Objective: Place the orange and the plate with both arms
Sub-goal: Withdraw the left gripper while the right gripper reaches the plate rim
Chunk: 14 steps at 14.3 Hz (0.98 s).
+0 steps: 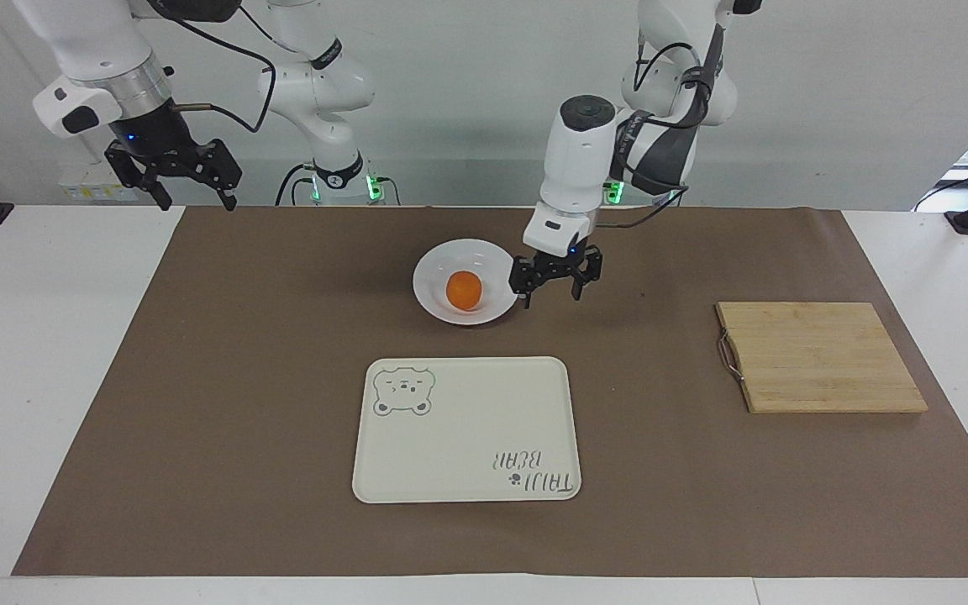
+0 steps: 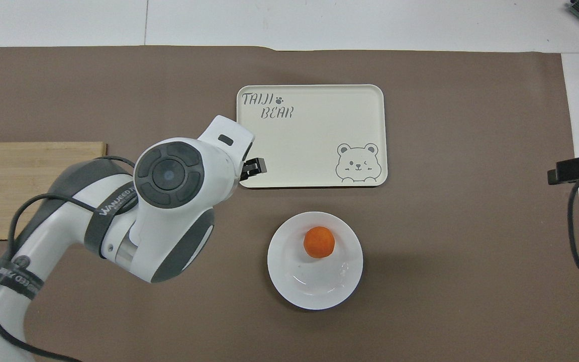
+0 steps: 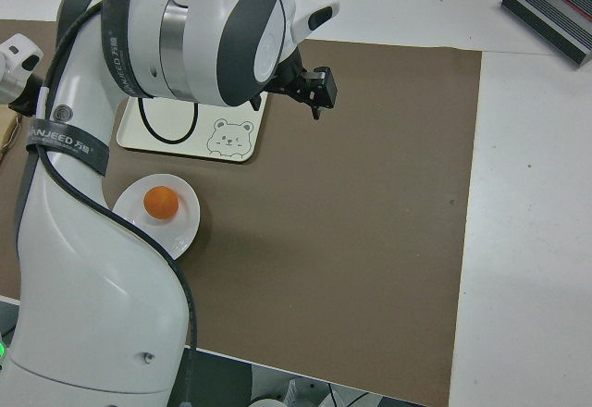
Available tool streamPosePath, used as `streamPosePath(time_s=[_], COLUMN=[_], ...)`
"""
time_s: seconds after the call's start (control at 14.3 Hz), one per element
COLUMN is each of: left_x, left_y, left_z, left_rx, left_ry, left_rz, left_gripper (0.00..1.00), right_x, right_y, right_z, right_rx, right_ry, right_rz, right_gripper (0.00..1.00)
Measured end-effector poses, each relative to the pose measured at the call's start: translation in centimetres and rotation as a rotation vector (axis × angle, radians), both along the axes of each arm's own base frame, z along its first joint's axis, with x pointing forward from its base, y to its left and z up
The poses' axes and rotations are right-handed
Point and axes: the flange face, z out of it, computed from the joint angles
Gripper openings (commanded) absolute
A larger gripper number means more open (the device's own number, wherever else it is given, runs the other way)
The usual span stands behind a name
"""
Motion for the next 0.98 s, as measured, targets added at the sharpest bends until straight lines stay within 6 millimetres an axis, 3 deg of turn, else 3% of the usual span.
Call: streamPosePath(time_s=[0.28,0.49,0.77,0.98], left_x=[3.7,5.0,5.1,5.1], left_y=[7.2,11.5,17.6,23.4], left_z=[2.3,4.3,7.0,8.7], left_rx=[0.053,0.077,0.099,0.050], left_ry=[0.013,0.022,0.047,0.088], left_rz=[-0.115,-0.173,-0.177,-0.137], left_gripper=[1.00,1.00,1.00,1.00], right_x=[0.0,0.1,1.2,1.7], right_y=[0.3,1.3,4.8,7.8], right_z=[-0.4,-1.6,-7.3,-12.3], right_rx=[0.004,0.080,0.200,0.305], right_ry=[0.006,0.023,0.017,0.011], right_rz=[0.005,0.010,0.045,0.122], right_gripper=[1.00,1.00,1.00,1.00])
